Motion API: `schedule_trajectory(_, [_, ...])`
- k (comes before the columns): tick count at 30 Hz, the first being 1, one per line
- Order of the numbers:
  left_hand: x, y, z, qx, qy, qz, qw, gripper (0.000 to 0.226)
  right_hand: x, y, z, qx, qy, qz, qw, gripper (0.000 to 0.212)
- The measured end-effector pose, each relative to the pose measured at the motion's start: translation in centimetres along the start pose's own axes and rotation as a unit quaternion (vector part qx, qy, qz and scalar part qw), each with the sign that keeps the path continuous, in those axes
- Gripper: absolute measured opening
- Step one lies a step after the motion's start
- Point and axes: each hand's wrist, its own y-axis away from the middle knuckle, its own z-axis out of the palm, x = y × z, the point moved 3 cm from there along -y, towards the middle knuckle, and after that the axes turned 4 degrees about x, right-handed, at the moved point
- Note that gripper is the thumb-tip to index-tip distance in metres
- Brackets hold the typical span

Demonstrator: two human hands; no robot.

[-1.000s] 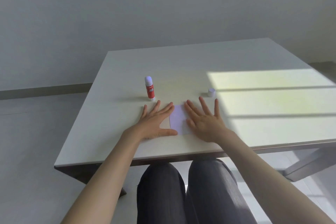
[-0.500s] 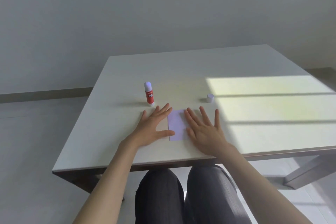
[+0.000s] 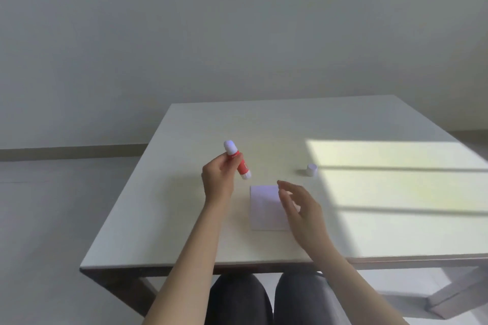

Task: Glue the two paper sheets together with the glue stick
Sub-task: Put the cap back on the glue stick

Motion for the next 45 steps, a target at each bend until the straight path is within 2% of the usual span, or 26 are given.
schedule_trajectory(2, [0.8, 1.1, 0.2, -0.070, 0.108, -0.025, 0.991, 0.018, -0.9, -1.0, 1.3, -0.082, -0.213, 0.197, 0.953, 0.039])
schedule_trajectory(4, [1.6, 2.2, 0.0, -0.113, 0.146, -0.023, 0.983, 0.015, -2.0, -1.5, 2.5, -0.168, -0.349, 0.334, 0.859, 0.055])
schedule_trajectory(5, [1.9, 2.5, -0.2, -0.119, 0.153, -0.024, 0.981, 0.015, -2.6, -1.7, 2.8, -0.196, -0.385, 0.359, 0.827, 0.055])
schedule_trajectory(8, [3.0, 2.7, -1.2, -0.104, 0.169, -0.022, 0.980, 0.014, -4.0, -1.9, 3.3, -0.204, -0.440, 0.357, 0.799, 0.042])
schedule_trajectory(10, [3.5, 2.7, -1.5, -0.091, 0.169, -0.022, 0.981, 0.013, -4.3, -2.0, 3.1, -0.152, -0.404, 0.227, 0.873, 0.025])
schedule_trajectory(12, [4.0, 3.0, -1.4, -0.082, 0.183, -0.033, 0.979, 0.012, -4.8, -1.7, 2.4, -0.012, -0.161, -0.017, 0.987, 0.014])
schedule_trajectory(15, [4.5, 3.4, -1.0, -0.073, 0.188, -0.027, 0.979, 0.010, -5.2, -1.0, 2.1, 0.116, 0.084, -0.215, 0.966, 0.024])
schedule_trajectory(16, [4.6, 3.5, -0.9, -0.073, 0.188, -0.023, 0.979, 0.008, -5.0, -1.1, 2.1, 0.100, 0.073, -0.195, 0.973, 0.030])
schedule_trajectory(18, [4.7, 3.5, -1.1, -0.072, 0.188, -0.017, 0.979, 0.005, -5.2, -1.6, 1.8, -0.019, -0.092, -0.017, 0.995, 0.041])
schedule_trajectory(20, [4.7, 3.4, -1.3, -0.071, 0.183, -0.016, 0.980, 0.006, -5.1, -1.7, 2.1, -0.169, -0.326, 0.200, 0.909, 0.051])
schedule_trajectory(22, [4.8, 3.4, -1.5, -0.064, 0.176, -0.011, 0.982, 0.009, -5.0, -1.8, 2.2, -0.194, -0.431, 0.261, 0.842, 0.040])
schedule_trajectory(24, [4.8, 3.4, -1.5, -0.039, 0.158, -0.004, 0.987, 0.014, -5.3, -1.6, 2.0, -0.119, -0.388, 0.142, 0.903, 0.017])
schedule_trajectory(26, [4.8, 3.5, -1.4, -0.014, 0.153, -0.008, 0.988, 0.015, -5.7, -0.8, 1.4, 0.043, -0.120, -0.113, 0.985, 0.017])
schedule_trajectory(28, [4.7, 3.8, -1.2, 0.012, 0.141, -0.012, 0.990, 0.018, -5.6, 0.0, 1.7, 0.139, 0.102, -0.292, 0.941, 0.033])
schedule_trajectory(29, [4.6, 3.9, -1.1, 0.020, 0.137, -0.012, 0.990, 0.020, -5.4, 0.0, 1.9, 0.150, 0.123, -0.312, 0.930, 0.036])
schedule_trajectory(30, [4.6, 3.9, -1.1, 0.025, 0.136, -0.014, 0.990, 0.021, -5.3, 0.0, 2.0, 0.130, 0.096, -0.272, 0.949, 0.037])
schedule_trajectory(32, [4.5, 3.9, -1.2, 0.023, 0.131, -0.014, 0.991, 0.022, -5.5, -0.6, 1.8, 0.016, -0.121, -0.026, 0.992, 0.038])
schedule_trajectory(34, [4.4, 4.0, -1.4, 0.021, 0.122, -0.009, 0.992, 0.021, -5.5, -0.7, 2.4, -0.154, -0.374, 0.230, 0.885, 0.047])
schedule_trajectory(35, [4.4, 4.0, -1.5, 0.020, 0.120, -0.007, 0.993, 0.020, -5.3, -0.8, 2.5, -0.194, -0.428, 0.284, 0.836, 0.047])
schedule_trajectory(36, [4.4, 4.0, -1.6, 0.021, 0.118, -0.006, 0.993, 0.020, -5.4, -0.9, 2.5, -0.203, -0.439, 0.288, 0.827, 0.042])
schedule_trajectory(38, [4.4, 3.9, -1.6, 0.027, 0.124, -0.011, 0.992, 0.021, -5.8, -0.8, 2.2, -0.128, -0.352, 0.152, 0.915, 0.022])
schedule_trajectory(39, [4.4, 3.9, -1.5, 0.031, 0.130, -0.016, 0.991, 0.022, -6.0, -0.7, 1.8, -0.048, -0.225, 0.020, 0.973, 0.015])
schedule_trajectory(40, [4.4, 3.9, -1.4, 0.038, 0.131, -0.019, 0.990, 0.024, -6.2, -0.4, 1.6, 0.045, -0.064, -0.117, 0.990, 0.016])
schedule_trajectory(42, [4.3, 4.2, -1.0, 0.052, 0.113, -0.015, 0.992, 0.028, -6.2, 0.3, 1.9, 0.145, 0.151, -0.296, 0.932, 0.032])
schedule_trajectory(43, [4.3, 4.3, -0.9, 0.059, 0.100, -0.008, 0.993, 0.029, -6.1, 0.1, 1.9, 0.142, 0.188, -0.334, 0.913, 0.039])
schedule_trajectory(45, [4.3, 4.4, -1.2, 0.071, 0.072, 0.013, 0.995, 0.030, -5.3, -1.0, 1.5, 0.081, 0.196, -0.308, 0.927, 0.050])
